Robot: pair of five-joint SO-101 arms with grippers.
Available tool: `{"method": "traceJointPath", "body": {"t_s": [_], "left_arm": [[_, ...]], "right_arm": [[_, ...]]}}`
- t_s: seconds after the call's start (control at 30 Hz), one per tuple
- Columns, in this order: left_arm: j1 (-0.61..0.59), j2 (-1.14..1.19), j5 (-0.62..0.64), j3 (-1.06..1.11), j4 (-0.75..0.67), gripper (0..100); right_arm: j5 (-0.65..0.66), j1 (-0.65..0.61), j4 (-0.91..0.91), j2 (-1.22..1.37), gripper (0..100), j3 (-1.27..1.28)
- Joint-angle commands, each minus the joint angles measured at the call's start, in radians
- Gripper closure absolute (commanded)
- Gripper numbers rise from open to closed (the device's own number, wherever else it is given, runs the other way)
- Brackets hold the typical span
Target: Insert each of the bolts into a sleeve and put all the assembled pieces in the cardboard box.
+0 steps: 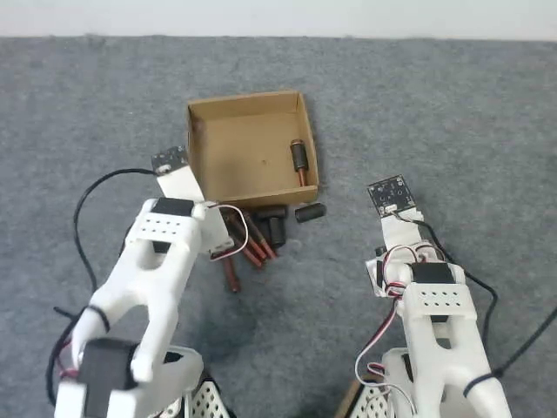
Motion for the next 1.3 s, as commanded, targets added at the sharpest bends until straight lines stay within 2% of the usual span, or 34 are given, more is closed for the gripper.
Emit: {"method": "traceJointPath", "body": {"t_s": [0.0,0.23,0.4,0.5,0.93,1.1,1.27], "left_arm": [[0.005,-0.137,0.014,0.015,0.012,99],[0.083,-0.138,0.014,0.045,0.003,98],[0.081,-0.031,0.015,0.045,-0.040,87],[0.080,0.021,0.015,0.041,-0.044,85],[-0.029,0.244,0.012,-0.094,-0.115,85],[-0.021,0.265,0.011,-0.114,-0.115,99],[-0.020,0.265,0.011,-0.105,-0.115,99]], "right_arm": [[0.025,0.004,-0.015,-0.036,99.3,-0.006],[0.021,0.004,-0.015,-0.036,99.3,-0.006],[0.021,0.005,-0.013,-0.036,99.3,-0.006],[0.021,0.005,-0.013,-0.036,99.3,-0.006],[0.021,0.005,-0.008,-0.038,99.3,-0.006],[0.023,0.005,-0.008,-0.041,99.3,-0.006],[0.025,0.007,-0.007,-0.042,99.3,-0.006]]}}
